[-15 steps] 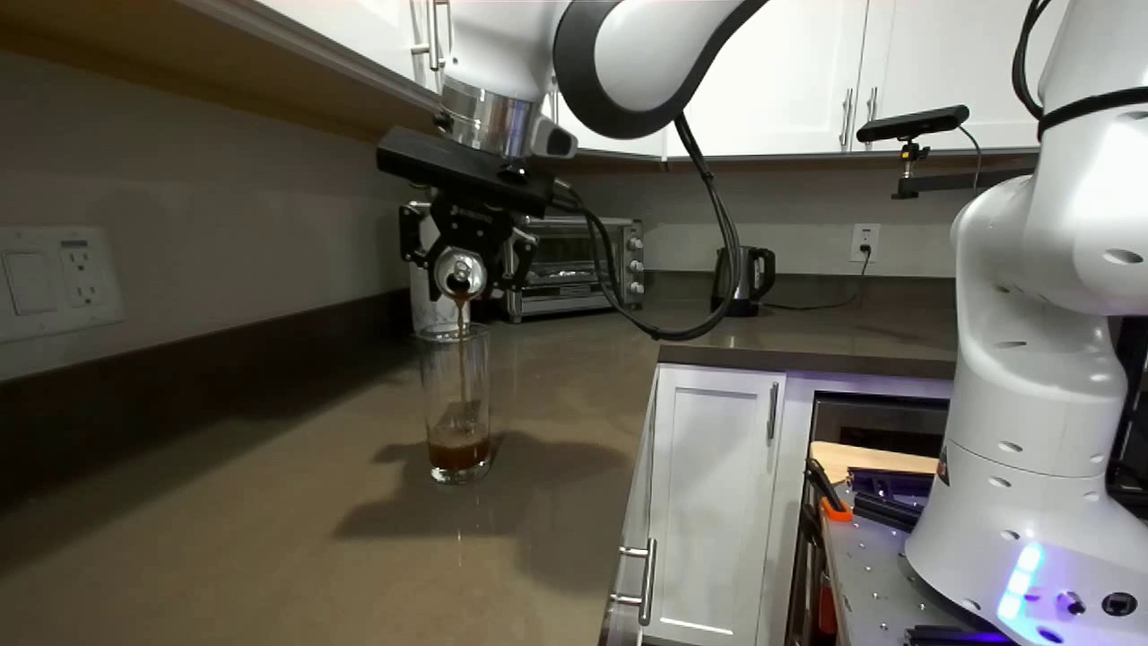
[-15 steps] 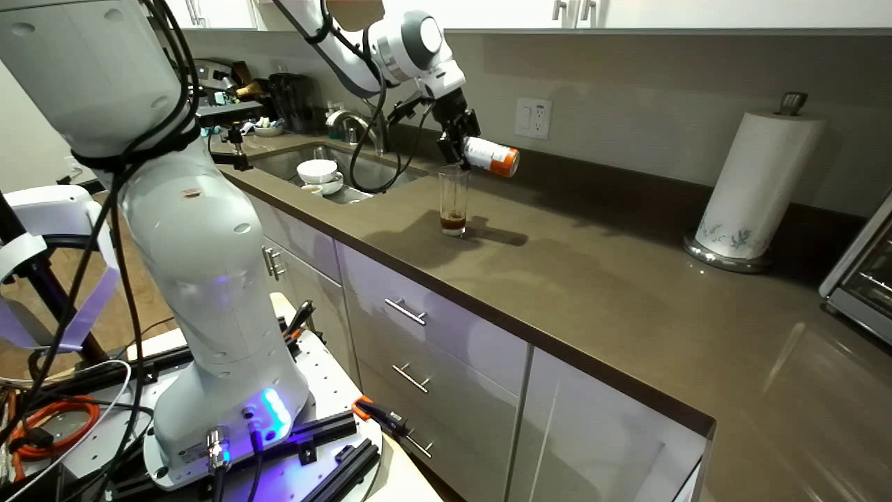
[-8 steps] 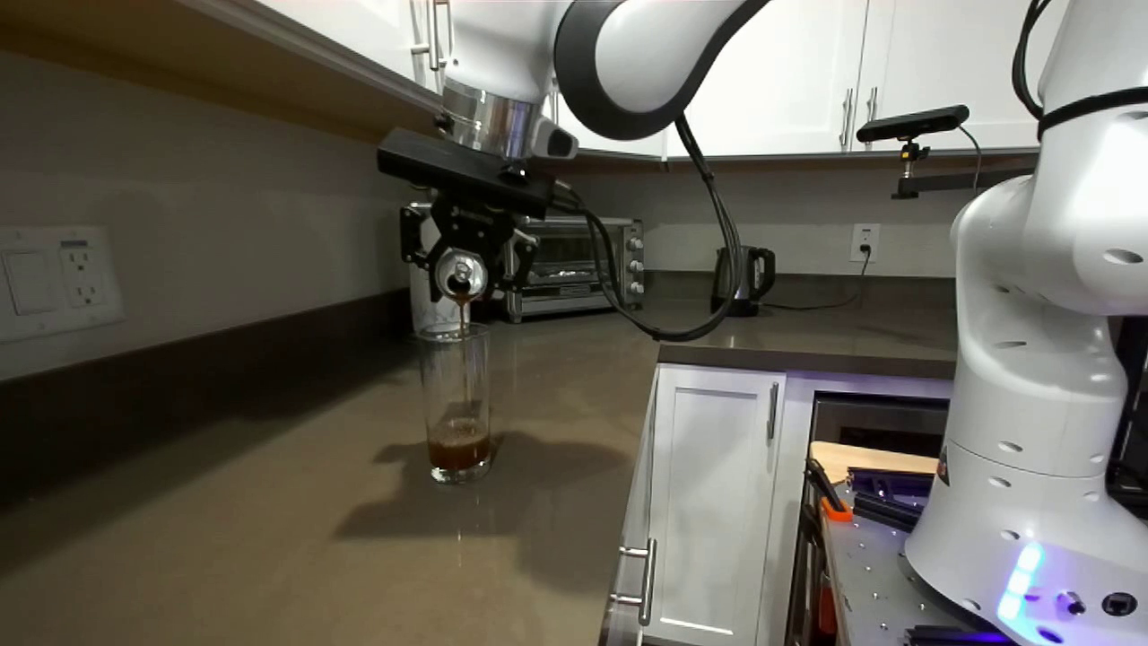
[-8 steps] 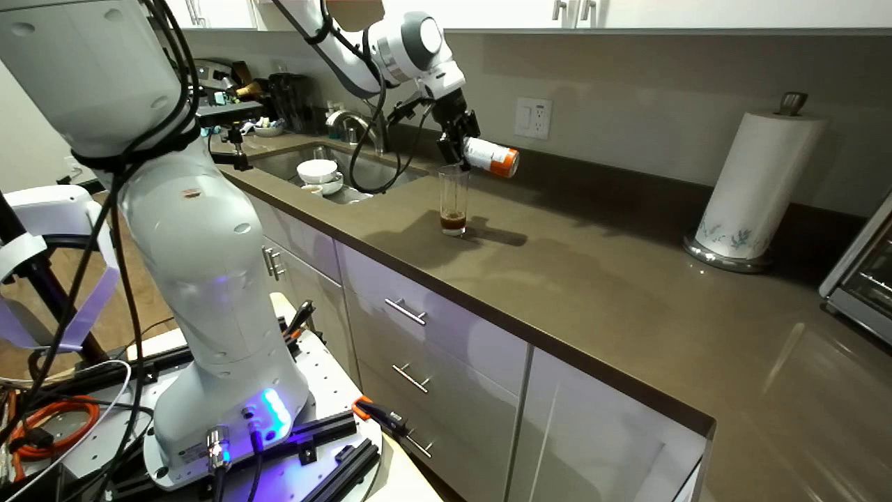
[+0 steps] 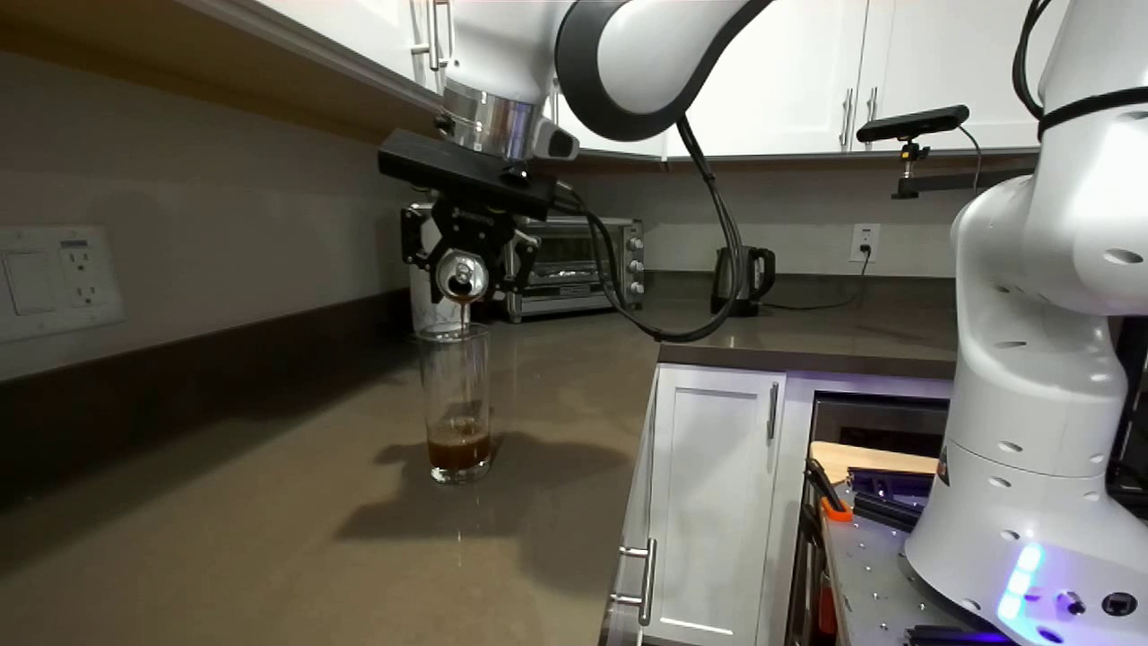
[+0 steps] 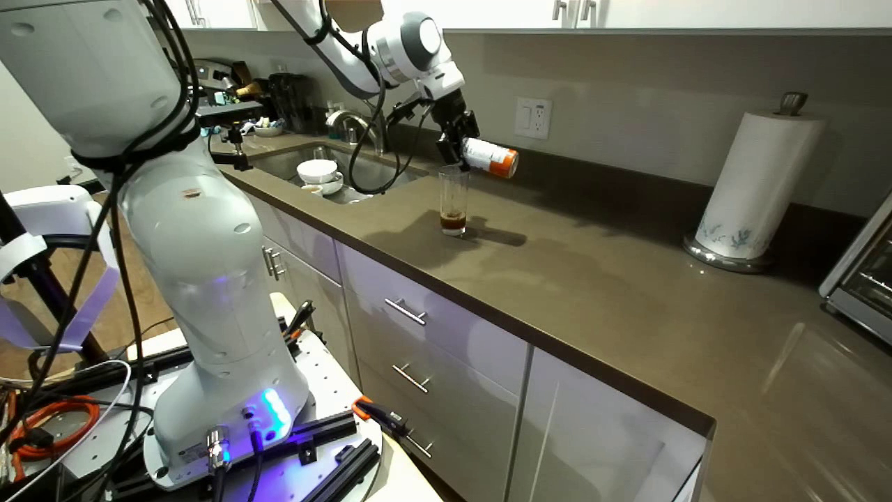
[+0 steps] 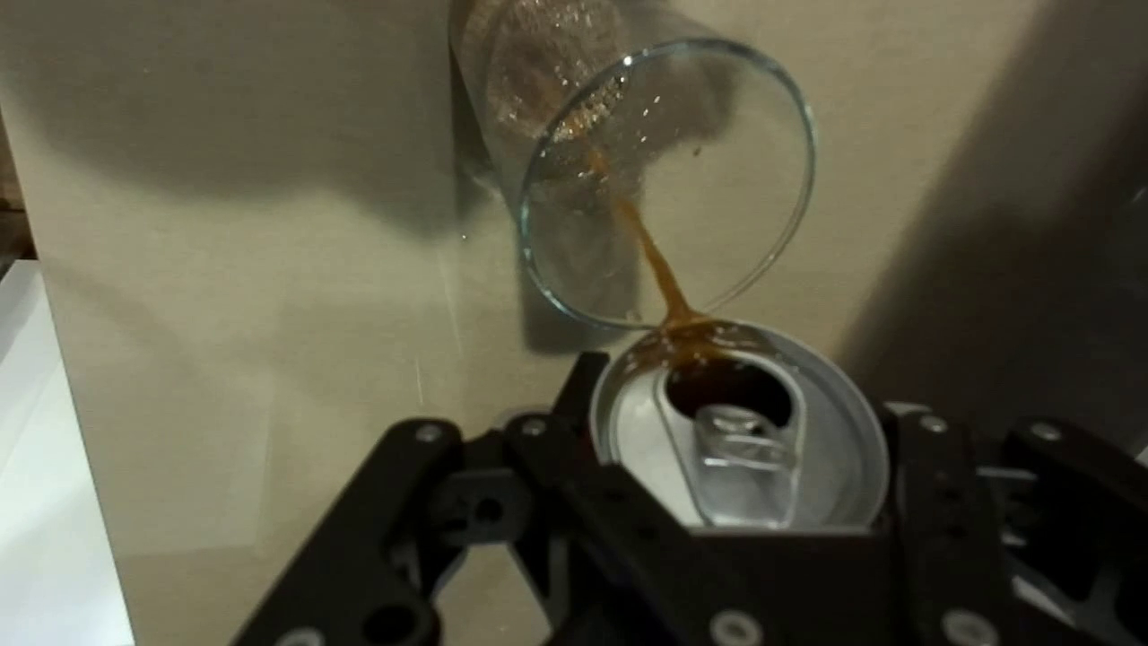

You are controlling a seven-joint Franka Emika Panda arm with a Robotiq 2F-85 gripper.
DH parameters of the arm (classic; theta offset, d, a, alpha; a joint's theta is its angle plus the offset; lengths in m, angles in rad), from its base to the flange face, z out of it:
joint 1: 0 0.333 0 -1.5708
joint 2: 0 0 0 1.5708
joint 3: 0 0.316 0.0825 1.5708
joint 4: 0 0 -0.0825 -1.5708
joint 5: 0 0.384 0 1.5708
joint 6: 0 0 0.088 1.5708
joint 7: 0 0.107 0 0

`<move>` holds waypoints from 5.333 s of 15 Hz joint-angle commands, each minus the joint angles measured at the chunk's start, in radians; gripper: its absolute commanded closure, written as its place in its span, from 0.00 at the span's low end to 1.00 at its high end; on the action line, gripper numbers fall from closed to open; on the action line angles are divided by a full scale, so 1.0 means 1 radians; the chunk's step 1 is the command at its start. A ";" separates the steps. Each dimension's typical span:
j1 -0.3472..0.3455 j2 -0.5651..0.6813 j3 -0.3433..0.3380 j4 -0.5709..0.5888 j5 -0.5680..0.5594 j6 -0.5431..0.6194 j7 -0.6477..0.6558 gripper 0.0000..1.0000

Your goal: Pick up the can, pour its contents in the glass cup and put it down

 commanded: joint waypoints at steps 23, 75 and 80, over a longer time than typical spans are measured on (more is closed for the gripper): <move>-0.001 -0.027 0.016 -0.026 -0.198 0.038 0.167 0.72; 0.003 -0.046 0.036 -0.047 -0.373 0.045 0.296 0.72; 0.006 -0.046 0.035 -0.047 -0.386 0.043 0.305 0.72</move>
